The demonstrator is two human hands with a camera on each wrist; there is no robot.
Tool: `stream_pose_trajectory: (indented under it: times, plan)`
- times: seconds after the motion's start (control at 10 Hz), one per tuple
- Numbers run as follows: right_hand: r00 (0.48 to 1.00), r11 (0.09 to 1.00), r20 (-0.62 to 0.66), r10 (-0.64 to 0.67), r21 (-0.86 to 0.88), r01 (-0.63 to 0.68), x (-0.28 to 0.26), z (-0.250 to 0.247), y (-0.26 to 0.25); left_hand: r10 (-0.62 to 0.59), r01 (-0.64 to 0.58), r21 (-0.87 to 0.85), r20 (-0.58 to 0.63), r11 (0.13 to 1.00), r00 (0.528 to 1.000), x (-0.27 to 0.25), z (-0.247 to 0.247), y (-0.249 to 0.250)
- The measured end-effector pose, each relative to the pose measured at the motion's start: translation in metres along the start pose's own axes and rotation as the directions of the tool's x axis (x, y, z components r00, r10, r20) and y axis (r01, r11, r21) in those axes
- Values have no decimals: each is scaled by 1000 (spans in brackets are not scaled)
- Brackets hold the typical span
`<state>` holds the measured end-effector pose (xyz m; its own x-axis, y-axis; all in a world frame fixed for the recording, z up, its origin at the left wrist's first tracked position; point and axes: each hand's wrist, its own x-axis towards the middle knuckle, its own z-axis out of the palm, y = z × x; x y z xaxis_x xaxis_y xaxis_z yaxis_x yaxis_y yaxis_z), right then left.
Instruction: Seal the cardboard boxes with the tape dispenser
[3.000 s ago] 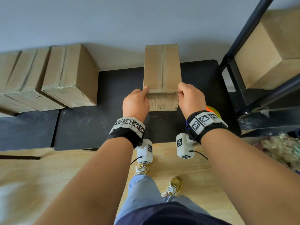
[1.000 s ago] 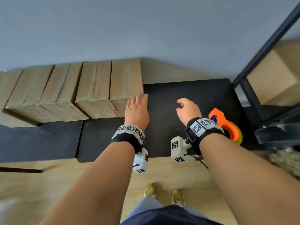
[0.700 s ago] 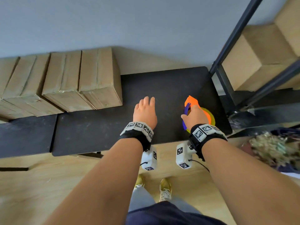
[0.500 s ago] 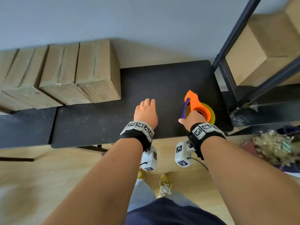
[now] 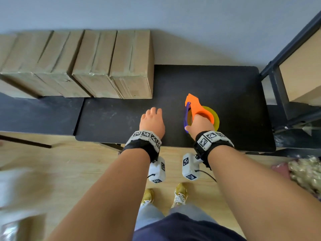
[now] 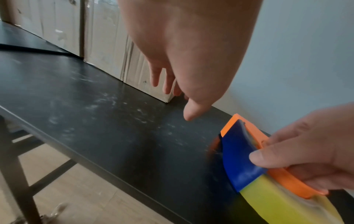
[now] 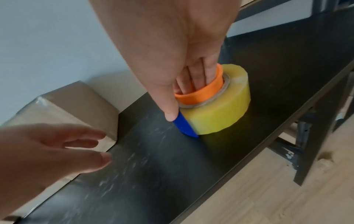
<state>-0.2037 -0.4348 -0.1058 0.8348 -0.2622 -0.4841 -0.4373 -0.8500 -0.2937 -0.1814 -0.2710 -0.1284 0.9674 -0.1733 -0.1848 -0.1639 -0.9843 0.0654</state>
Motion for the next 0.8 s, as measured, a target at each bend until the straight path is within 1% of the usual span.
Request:
stream_pose_trajectory:
  times: [0.1,0.3,0.4,0.5,0.6,0.7,0.8]
  plan:
    - [999,998,31,-42,-43,43,-3,15,-36,-32,32,22,11,999,999,-4,-3,-36]
    - [989,988,123,-83,-116,98,-4,37,-92,-29,29,31,21,999,999,-11,-9,-77]
    - [986,983,152,-74,-153,97,-6,47,-111,-30,29,35,34,999,999,-13,-13,-90]
    - [993,985,103,-60,-152,76,-6,45,-115,-19,18,42,35,999,999,-14,-18,-95]
    - [982,982,-12,-189,-19,188,-12,30,-114,9,-10,63,21,998,1000,-13,-35,-97]
    - [980,972,-54,-190,-148,181,-28,8,-119,23,-23,19,24,1000,999,-10,-61,-97]
    - [961,954,47,-272,-118,275,-41,-26,-132,83,-83,5,55,997,995,0,-104,-94]
